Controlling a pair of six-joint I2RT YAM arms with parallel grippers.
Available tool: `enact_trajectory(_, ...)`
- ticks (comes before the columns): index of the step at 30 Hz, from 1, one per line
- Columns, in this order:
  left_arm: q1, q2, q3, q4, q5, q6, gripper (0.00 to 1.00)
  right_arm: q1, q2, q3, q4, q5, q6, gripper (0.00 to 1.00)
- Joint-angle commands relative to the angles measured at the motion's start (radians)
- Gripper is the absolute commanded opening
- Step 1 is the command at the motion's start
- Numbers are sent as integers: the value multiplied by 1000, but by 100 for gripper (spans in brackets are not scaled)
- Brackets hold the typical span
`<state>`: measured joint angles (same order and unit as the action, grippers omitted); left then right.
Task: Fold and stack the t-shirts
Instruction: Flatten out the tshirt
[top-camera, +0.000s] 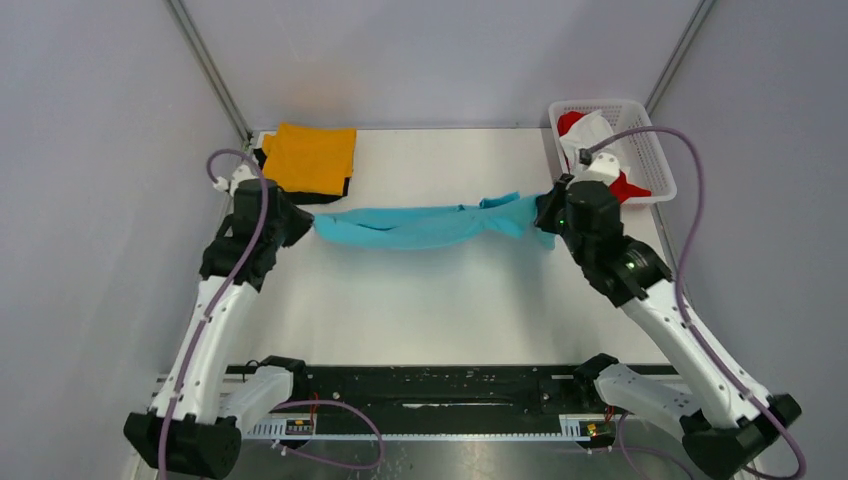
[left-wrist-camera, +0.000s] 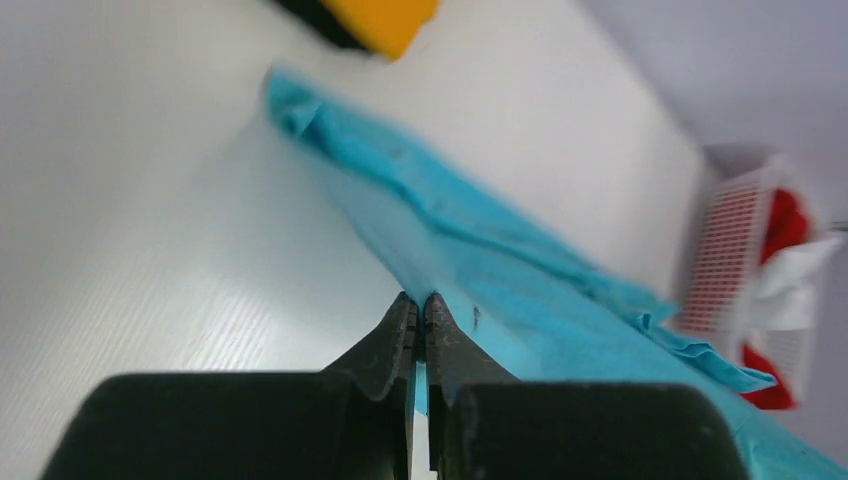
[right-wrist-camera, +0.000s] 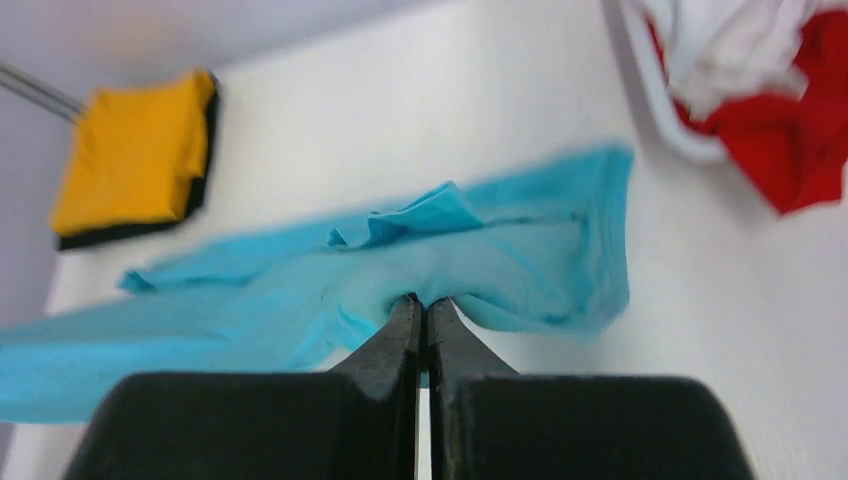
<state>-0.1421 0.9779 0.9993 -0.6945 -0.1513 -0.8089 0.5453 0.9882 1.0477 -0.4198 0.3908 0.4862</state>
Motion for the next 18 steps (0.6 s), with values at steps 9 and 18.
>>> enact_trajectory(9,-2,-124,534,-69,51,85,0,-16,-175,454,26,95,-317,0)
enact_trajectory(18,-2,-201,822,-133,135,150,0,-15,-235,773,-185,-187,-348,0)
